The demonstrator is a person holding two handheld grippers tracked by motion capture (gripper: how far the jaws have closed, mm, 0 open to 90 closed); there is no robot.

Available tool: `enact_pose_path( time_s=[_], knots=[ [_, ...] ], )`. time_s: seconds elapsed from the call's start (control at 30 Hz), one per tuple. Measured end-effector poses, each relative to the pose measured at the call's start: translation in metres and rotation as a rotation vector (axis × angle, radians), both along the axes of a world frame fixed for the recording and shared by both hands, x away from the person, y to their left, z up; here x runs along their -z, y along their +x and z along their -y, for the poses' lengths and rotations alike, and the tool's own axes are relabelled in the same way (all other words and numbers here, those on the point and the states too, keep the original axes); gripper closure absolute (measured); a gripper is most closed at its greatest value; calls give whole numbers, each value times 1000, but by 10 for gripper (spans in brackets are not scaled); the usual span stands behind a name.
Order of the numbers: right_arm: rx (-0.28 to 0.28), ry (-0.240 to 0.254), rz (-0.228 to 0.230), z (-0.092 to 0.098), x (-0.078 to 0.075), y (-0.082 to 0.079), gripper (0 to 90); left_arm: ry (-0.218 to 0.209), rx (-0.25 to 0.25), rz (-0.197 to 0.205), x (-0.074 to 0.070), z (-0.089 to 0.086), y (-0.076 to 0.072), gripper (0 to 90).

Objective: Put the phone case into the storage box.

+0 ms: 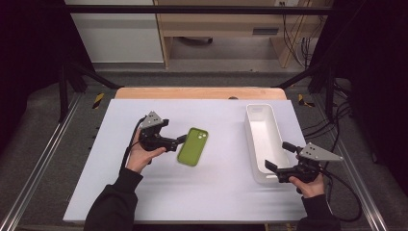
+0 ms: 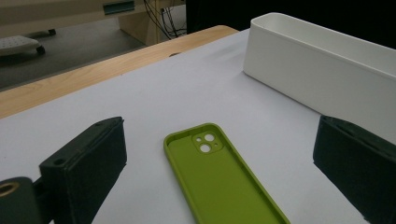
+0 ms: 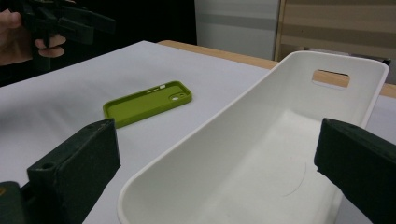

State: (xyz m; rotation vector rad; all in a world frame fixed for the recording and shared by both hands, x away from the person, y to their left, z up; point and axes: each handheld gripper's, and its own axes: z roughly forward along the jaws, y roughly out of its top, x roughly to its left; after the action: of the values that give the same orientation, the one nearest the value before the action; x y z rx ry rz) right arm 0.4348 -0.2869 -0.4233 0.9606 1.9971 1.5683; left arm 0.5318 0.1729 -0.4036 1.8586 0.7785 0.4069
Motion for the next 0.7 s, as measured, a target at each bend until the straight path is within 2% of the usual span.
enact_pose_path(
  time_s=[0.4, 0.5, 0.7],
  knots=[
    [0, -4, -3, -1, 0, 0, 6, 28, -13, -28, 10, 8, 11, 28],
    [0, -5, -3, -1, 1, 0, 6, 51, -17, -33, 11, 13, 13, 28],
    [0, -3, -1, 0, 0, 0, 6, 70, -26, -53, 15, 19, 20, 28]
  ],
)
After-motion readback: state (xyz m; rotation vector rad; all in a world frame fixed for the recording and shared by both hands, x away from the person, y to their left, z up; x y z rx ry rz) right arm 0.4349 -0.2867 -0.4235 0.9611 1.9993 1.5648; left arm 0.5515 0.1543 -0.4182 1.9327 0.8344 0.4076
